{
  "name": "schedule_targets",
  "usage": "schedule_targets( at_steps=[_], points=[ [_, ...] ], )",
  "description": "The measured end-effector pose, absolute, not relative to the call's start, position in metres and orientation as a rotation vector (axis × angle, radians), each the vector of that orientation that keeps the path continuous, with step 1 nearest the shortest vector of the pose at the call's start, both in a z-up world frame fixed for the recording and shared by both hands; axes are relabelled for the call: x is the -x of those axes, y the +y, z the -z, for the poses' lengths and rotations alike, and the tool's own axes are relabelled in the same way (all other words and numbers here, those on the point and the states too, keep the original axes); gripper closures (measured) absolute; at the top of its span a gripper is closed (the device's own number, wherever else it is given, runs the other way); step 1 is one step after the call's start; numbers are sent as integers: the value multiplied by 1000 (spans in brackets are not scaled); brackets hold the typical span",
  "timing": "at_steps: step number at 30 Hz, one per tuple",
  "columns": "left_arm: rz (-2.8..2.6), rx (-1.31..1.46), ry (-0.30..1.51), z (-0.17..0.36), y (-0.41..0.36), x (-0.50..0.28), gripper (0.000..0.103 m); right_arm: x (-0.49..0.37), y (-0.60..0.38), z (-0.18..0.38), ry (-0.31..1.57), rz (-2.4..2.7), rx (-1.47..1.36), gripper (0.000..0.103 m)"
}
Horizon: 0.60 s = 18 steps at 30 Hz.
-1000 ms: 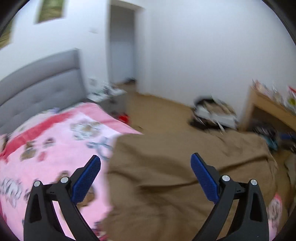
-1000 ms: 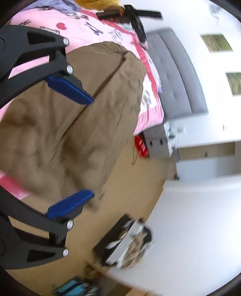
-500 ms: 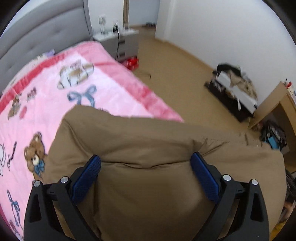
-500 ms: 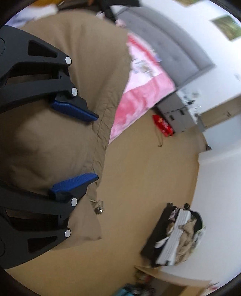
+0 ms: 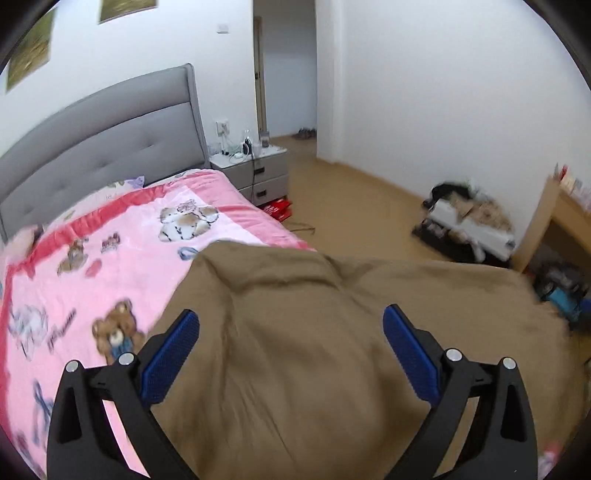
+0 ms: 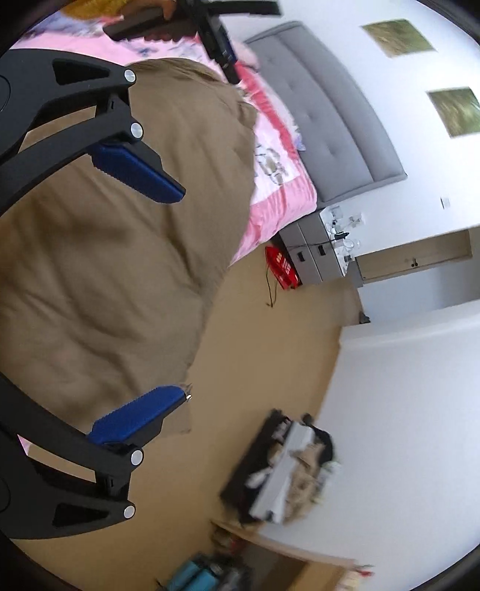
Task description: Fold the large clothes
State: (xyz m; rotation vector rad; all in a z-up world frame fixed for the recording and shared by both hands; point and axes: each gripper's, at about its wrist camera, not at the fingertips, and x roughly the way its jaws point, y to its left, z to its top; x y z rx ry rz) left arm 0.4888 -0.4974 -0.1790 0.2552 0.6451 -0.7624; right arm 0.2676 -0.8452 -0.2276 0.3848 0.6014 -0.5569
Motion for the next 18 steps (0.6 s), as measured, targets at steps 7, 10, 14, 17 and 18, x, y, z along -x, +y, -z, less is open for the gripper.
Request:
schedule_targets(
  at_steps=[7, 10, 14, 17, 18],
  points=[
    [717, -280, 553, 140, -442, -357, 5, -213, -744, 180, 459, 602, -267, 8],
    [712, -247, 552, 117, -421, -309, 5, -197, -706, 159, 459, 628, -173, 8],
    [626, -273, 623, 100, -404, -258, 5, -178, -678, 134, 509, 611, -208, 8],
    [591, -301, 620, 91, -390, -232, 5, -158, -663, 119, 524, 621, -263, 8],
    [629, -298, 634, 86, -387, -227, 5, -151, -659, 114, 536, 631, -276, 8]
  ],
)
